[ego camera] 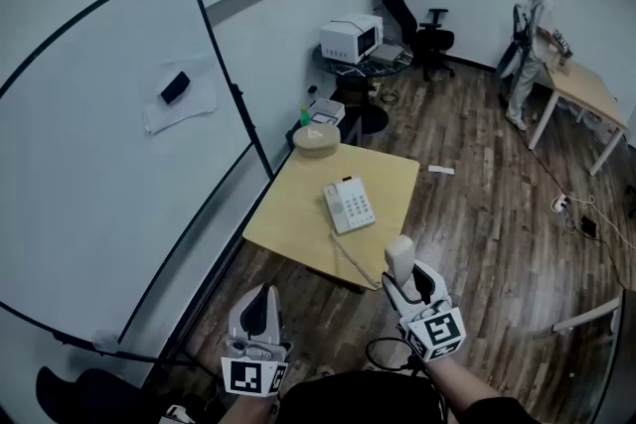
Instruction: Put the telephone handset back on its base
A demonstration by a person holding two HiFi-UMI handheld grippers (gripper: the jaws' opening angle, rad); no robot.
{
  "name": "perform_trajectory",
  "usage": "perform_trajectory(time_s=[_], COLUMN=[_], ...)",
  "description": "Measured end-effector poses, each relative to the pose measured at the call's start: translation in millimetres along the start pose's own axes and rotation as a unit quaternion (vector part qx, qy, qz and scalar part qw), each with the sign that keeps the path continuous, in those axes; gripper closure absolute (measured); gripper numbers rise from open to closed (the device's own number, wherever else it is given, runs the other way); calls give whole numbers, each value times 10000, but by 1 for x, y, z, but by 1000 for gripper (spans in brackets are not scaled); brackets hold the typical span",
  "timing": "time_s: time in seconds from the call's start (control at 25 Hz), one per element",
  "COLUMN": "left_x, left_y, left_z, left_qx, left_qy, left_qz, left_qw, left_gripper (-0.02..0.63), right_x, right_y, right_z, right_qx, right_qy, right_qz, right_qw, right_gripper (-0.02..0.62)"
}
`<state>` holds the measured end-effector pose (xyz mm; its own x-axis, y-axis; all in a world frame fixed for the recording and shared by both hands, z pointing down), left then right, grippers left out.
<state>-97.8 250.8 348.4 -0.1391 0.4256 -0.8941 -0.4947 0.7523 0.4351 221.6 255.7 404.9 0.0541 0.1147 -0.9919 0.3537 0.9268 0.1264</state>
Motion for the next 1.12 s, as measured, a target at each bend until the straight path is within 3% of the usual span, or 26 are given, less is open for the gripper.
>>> perform_trajectory(time_s=[0.48, 1.12], left_x=[10, -2], left_y=[9, -1], left_z=[-16, -14], left_qx=[39, 258], left_qy=[27, -244], left_qz=[142, 158], left_qw=[9999, 9992], left_gripper=[606, 606], right_x=[4, -2], right_y=[-4, -20], right_z=[-27, -15], right_qx=[51, 171], right_qy=[-117, -14], right_qz=[52, 202], right_qw=[9999, 9996], right_gripper=[373, 373])
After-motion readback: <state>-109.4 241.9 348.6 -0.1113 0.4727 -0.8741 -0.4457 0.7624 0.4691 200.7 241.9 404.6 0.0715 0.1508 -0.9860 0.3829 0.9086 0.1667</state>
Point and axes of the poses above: the fingertips, and each gripper's own axes: y backward along the fingers, z to its right, x out of its top, the point moved 10 cm from there along y, backward along the fingers, and after that the axes turned 10 degrees about z, right-handed, at the moved point
